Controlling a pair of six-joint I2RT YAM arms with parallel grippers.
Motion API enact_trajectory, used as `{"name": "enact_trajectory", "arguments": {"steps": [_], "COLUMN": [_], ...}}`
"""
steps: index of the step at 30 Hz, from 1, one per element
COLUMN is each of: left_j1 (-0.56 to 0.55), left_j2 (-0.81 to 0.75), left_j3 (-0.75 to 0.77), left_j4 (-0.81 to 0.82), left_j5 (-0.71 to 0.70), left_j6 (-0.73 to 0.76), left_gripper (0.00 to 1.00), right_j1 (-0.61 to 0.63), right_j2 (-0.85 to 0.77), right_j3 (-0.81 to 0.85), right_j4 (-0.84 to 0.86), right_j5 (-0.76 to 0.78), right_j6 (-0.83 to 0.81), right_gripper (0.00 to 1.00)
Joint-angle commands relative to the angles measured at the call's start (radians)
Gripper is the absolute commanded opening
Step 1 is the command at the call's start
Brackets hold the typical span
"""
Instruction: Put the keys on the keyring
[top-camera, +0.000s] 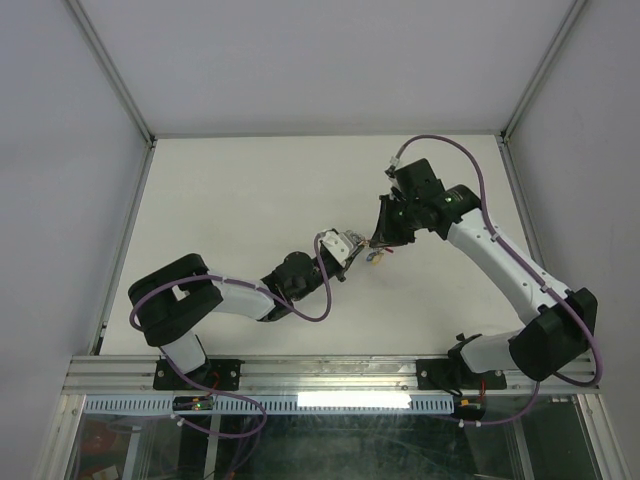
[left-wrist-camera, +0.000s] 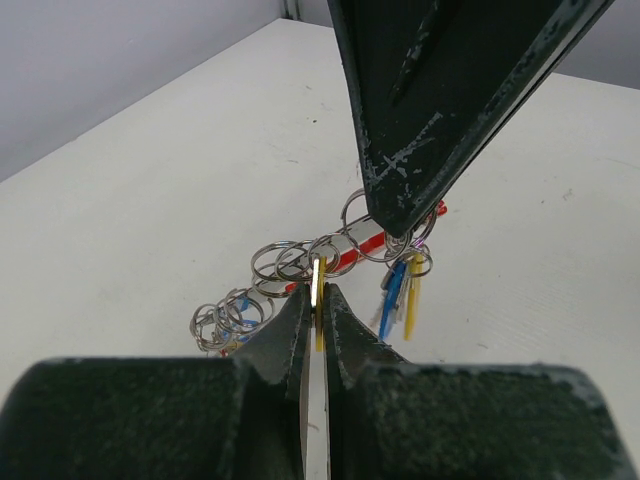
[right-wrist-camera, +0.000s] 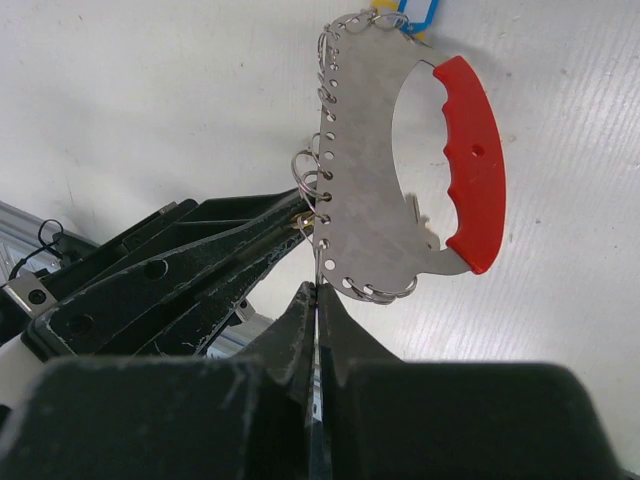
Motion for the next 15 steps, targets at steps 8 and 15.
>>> {"name": "enact_trajectory", "arguments": {"steps": [8,15], "left_j1": [0.011,0.011], "left_j2": [-0.048,-0.100], "left_j3": [0.008,-0.050], "left_j4": [-0.016,0.002], "left_j5": [-0.104,-0.065], "left_j6": [0.023,0.024], "left_gripper": [0.00,0.12], "right_j1": [0.002,-0.014], "right_j2": [0.000,0.003], "right_j3": [0.014,0.020], "right_j4": [-0.048,-0.031], "right_j5": [-0.039,-0.033], "right_j6": [-0.052,-0.119], "right_gripper": [0.00,0.00]}}
